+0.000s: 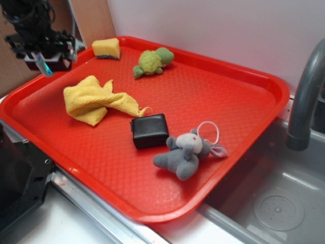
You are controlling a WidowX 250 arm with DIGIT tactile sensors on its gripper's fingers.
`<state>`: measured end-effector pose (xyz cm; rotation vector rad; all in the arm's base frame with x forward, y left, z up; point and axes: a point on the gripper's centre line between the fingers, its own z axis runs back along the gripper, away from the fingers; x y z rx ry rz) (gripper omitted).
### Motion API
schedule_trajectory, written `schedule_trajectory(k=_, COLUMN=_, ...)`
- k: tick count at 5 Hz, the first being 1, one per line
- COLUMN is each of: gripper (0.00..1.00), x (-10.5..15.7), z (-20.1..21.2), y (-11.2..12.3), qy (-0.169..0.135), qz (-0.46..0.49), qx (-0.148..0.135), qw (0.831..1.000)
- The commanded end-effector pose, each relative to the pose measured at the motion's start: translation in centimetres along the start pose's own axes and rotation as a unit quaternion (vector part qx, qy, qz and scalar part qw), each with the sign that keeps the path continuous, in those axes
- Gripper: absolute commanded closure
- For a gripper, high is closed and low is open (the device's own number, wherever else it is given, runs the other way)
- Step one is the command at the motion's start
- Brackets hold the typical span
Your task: Grab the blue cloth.
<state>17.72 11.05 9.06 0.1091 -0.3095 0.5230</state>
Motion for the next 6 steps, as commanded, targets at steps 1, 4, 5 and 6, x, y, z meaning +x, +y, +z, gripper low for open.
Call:
schedule_trajectory(k=1, gripper=1.00, x=0.9, z=11.2, y=-3.9, qy=0.028, qz=-0.160, qx=-0.114, qw=0.980)
schedule_trajectory(k=4, gripper=1.00, x=1.6, z=14.6, y=-8.1, qy=0.156, qz=-0.222, qx=-0.120, qw=0.955)
schedule_trajectory(k=5, gripper=1.00, x=1.4, z=15.3, y=-8.4, qy=0.149, qz=-0.258, qx=-0.113, qw=0.948)
schedule_trajectory(k=6, gripper=1.00, x=1.2, z=15.4, y=-8.1, qy=0.150, qz=-0.263, qx=-0.115, qw=0.946)
